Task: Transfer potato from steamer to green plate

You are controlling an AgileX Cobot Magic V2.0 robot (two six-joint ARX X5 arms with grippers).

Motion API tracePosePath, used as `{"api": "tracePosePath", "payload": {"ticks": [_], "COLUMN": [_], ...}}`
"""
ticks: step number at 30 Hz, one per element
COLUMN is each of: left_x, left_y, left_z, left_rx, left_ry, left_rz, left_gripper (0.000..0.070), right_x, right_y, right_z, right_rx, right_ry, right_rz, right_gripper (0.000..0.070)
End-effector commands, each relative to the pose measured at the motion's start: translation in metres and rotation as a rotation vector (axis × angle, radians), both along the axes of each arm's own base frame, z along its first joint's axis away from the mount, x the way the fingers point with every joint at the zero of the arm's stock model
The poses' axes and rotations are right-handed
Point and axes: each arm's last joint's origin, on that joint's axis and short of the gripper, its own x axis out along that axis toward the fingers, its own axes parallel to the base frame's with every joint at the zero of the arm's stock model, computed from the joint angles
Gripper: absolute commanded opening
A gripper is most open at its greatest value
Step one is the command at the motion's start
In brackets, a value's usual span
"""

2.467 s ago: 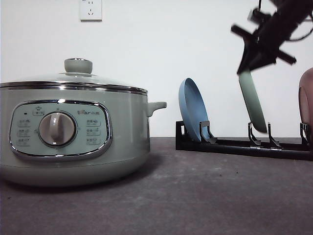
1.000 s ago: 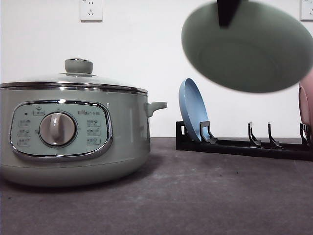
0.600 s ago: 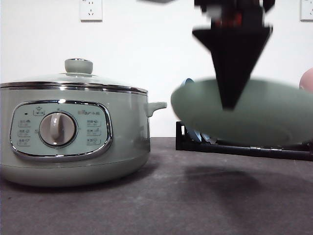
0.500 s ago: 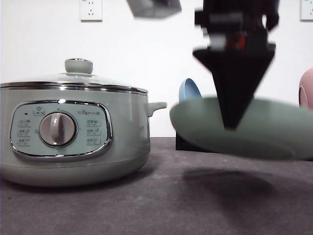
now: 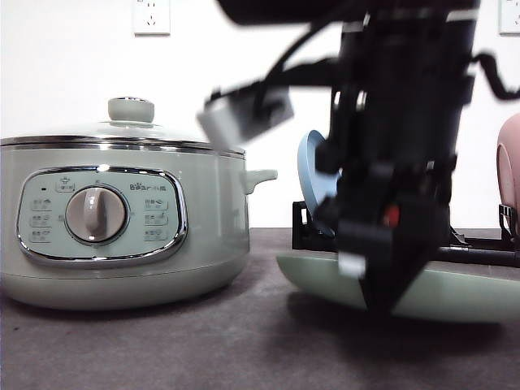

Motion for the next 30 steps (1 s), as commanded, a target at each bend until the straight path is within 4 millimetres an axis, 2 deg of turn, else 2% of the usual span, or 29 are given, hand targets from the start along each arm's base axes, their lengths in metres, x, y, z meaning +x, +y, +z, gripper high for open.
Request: {"api": "tracePosePath", "payload": {"ticks": [1,7,9,12,13,18,22,30], "left_x": [0.000,0.000,0.000,0.000,0.000,0.000,0.000,0.000], "left_y": [0.000,0.000,0.000,0.000,0.000,0.000,0.000,0.000], "left_z": [0.007,0.007,0.006,0.006,0.006,0.006,0.007,0.007], "left_rx": [0.001,0.002,0.002,0.002,0.002,0.002,0.002,0.001], "left_ry": [-0.030,-0.026,-0.023,-0.023,-0.023,-0.023,-0.026,-0.029], "left_rz": [-0.004,-0.004,-0.004,-0.004,-0.004,-0.004,-0.004,-0.004], "left_gripper": [0.0560,0.0560,0.0560,0.0560,0.0560,0.0560,0.0560,0.0560], "right_x": [-0.001,0.001,0.001,0.000,0.000,-0.001,0.000,0.006], "right_y": [0.005,0.008,0.009,0.008,0.008,0.006,0.007,0.004], "right_z": [-0.013,-0.028,-0.028,-0.028,-0.028,-0.019,0.007,0.095], "right_rx": [-0.026,-0.073,-0.070,-0.068,-0.069,-0.059,0.002,0.336], "right_ry": [0.032,0.061,0.061,0.067,0.069,0.066,0.040,-0.043], "right_rz": [0.004,-0.005,-0.009,-0.022,-0.026,-0.031,-0.032,-0.025], "right_gripper": [0.0005,0.0019,0.0118,0.0334,0.0367,0.0374,0.0374,0.0374]}}
